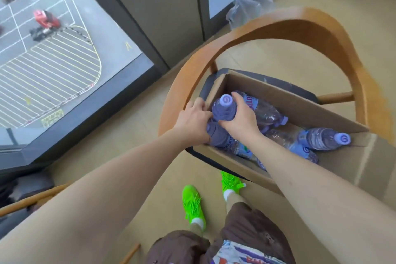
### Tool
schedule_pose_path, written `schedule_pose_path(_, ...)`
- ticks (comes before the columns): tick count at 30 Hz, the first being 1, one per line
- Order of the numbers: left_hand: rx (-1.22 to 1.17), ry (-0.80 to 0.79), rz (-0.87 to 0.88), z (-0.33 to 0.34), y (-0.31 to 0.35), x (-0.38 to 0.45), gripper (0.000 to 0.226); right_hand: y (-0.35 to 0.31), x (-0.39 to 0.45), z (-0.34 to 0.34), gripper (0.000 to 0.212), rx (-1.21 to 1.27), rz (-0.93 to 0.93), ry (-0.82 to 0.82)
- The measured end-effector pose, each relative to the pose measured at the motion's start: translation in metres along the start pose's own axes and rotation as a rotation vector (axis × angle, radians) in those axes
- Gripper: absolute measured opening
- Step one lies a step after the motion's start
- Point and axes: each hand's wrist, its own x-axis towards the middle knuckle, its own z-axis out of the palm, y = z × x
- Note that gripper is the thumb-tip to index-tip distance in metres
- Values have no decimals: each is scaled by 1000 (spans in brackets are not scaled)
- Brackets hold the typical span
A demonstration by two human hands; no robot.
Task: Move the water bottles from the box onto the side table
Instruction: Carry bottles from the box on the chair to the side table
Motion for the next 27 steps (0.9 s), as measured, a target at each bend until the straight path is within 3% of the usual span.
schedule_pose_path(6,17,-77,44,-5,-10,7,56,-1,8,12,47,-15,2,91)
schedule_pose_path(13,51,9,64,-2,0,3,50,11,-7,4,61,61,71,221)
schedule_pose_path(21,46,193,139,11,23,-14,51,17,-33,-18,62,181,76,345)
schedule_pose_path(24,-159,157,182,18,38,-11,50,18,-40,-26,56,206,62,384)
schedule_pose_path(27,-426,93,120,29,50,-9,51,21,-44,-34,50,262,58,418)
